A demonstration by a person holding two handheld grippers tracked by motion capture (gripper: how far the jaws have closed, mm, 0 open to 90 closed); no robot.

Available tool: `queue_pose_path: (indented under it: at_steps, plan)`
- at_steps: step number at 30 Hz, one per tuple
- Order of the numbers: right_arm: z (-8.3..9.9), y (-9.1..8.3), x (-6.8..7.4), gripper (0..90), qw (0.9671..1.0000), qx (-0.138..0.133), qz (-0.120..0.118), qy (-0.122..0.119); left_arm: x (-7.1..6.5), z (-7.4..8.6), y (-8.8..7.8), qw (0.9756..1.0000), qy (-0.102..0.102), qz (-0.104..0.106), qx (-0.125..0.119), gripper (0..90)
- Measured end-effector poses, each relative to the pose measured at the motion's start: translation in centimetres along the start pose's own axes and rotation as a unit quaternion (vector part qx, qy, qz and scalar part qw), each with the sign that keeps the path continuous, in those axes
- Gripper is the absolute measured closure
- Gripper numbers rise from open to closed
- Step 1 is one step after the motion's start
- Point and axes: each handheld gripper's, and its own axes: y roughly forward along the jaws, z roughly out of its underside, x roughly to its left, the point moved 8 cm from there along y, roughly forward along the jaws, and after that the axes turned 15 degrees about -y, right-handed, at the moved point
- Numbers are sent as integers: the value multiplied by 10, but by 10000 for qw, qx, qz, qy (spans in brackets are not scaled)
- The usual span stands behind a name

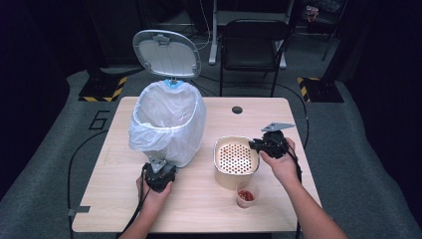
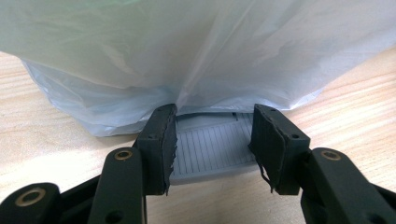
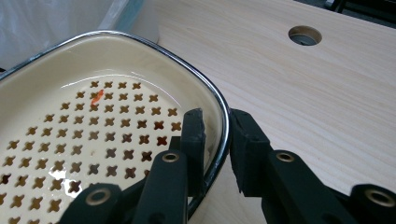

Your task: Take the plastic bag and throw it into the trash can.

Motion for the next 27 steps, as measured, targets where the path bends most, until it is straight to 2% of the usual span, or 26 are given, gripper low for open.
queue_pose_path:
  at_steps: [1,3,5,7,9,10,16,26,27]
  plan:
    - [0,0,0,742,10000,-5,-8,0,0,0,0,10000,-3,2,-3,504]
    - [0,-3,0,630,10000,-67,42,47,0,0,0,10000,11,-6,1,504]
    - [-1,-7,2,599,9998,-152,-7,86,0,0,0,10000,9,-1,5,504]
    - [-1,-14,3,556,9997,-212,23,68,2,1,-1,9999,117,-20,100,504]
    - [-2,-22,5,527,9995,-312,14,101,1,0,0,10000,37,-10,36,504]
    - [-2,-27,7,506,9992,-372,-15,116,2,1,-1,9999,107,-17,95,504]
    - [6,-49,18,418,9986,-510,-97,-29,2,1,-1,9999,114,-21,102,504]
    - [31,-82,31,352,9967,-797,-148,1,2,1,-1,9999,126,-24,101,504]
    - [34,-84,33,346,9967,-796,-166,-26,1,0,0,10000,28,-11,23,504]
